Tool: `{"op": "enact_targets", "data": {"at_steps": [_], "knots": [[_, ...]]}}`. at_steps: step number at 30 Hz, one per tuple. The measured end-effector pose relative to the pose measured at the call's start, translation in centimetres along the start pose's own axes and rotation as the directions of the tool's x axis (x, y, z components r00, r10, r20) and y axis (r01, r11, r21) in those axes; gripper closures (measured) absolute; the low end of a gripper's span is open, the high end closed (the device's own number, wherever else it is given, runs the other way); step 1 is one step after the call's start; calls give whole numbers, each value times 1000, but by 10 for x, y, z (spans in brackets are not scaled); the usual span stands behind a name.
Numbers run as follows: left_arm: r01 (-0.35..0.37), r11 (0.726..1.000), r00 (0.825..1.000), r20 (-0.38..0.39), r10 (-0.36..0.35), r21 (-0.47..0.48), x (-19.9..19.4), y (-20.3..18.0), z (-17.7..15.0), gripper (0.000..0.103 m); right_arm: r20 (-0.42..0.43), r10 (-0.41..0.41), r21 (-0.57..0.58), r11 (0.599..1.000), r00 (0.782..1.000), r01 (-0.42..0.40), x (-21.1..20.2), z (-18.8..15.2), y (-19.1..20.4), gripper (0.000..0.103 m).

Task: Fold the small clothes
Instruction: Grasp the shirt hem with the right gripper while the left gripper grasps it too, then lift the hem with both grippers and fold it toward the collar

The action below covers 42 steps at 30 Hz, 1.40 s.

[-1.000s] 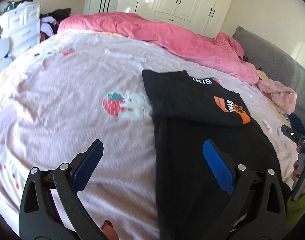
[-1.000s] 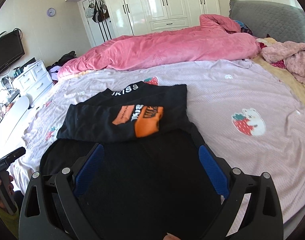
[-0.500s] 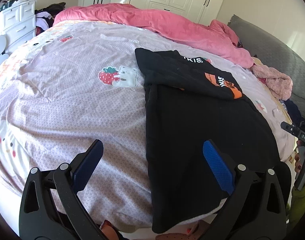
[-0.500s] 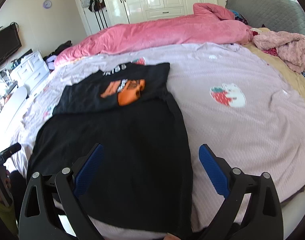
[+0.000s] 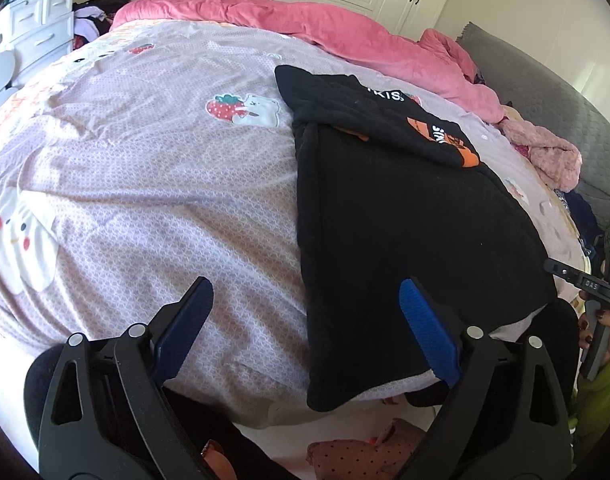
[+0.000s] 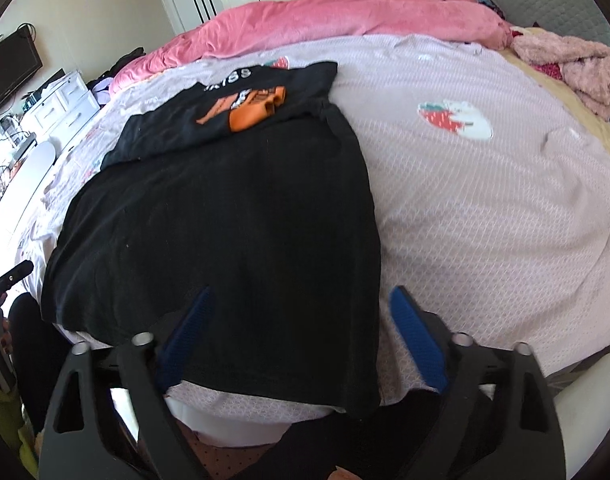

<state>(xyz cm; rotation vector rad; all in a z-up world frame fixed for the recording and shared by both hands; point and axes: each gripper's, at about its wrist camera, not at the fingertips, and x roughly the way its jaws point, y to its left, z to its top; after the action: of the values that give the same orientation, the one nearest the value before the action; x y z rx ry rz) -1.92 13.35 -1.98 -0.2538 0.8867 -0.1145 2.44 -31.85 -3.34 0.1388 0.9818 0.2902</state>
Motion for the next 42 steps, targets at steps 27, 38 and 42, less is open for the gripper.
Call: {"op": "enact_targets", "data": {"at_steps": [27, 38, 42], "knots": [[105, 994, 992, -68, -106, -29, 15, -29, -14, 100, 27, 96, 34, 995, 995, -97, -4, -10, -10, 103], [98, 995, 993, -60, -100, -32, 15, -31, -10, 99, 18, 2, -16, 1000, 1000, -2, -9, -13, -10, 59], [88, 995, 992, -84, -92, -54, 26, -26, -14, 99, 16, -79, 1, 997, 997, 79, -6, -15, -18, 59]]}}
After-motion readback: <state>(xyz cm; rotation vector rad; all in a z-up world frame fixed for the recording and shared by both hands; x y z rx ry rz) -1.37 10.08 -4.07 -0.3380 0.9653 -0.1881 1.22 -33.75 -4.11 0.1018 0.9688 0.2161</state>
